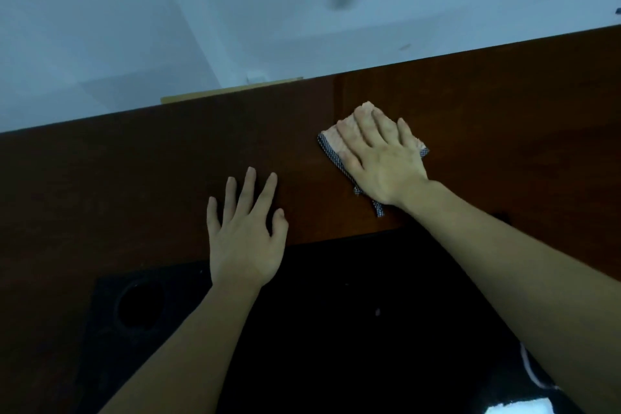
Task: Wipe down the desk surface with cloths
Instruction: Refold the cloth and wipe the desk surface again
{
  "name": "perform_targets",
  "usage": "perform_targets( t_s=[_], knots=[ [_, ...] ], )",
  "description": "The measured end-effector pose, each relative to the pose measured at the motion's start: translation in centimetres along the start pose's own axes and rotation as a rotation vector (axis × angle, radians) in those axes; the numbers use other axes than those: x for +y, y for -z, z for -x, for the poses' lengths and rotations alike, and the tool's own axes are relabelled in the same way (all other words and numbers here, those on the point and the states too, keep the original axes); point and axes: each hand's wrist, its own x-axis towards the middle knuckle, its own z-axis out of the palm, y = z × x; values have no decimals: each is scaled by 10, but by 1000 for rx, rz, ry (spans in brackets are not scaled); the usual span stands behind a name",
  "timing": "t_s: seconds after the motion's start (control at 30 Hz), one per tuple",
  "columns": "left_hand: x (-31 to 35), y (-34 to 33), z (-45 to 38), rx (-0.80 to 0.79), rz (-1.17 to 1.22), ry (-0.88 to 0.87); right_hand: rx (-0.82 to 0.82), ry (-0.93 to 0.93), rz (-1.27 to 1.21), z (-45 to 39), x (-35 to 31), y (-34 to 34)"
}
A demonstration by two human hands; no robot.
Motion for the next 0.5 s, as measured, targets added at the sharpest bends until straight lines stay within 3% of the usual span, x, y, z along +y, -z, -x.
perform_targets(
  t_s=[0.1, 0.3, 0.5],
  knots=[
    [2, 3, 1, -11, 5, -2, -26, 16, 24, 30, -11, -6],
    [-1, 1, -1, -2, 1, -20, 75, 168, 63, 106, -33, -38],
    [-1, 3, -2, -33, 14, -30, 0, 141, 84, 78, -13, -26]
  ],
)
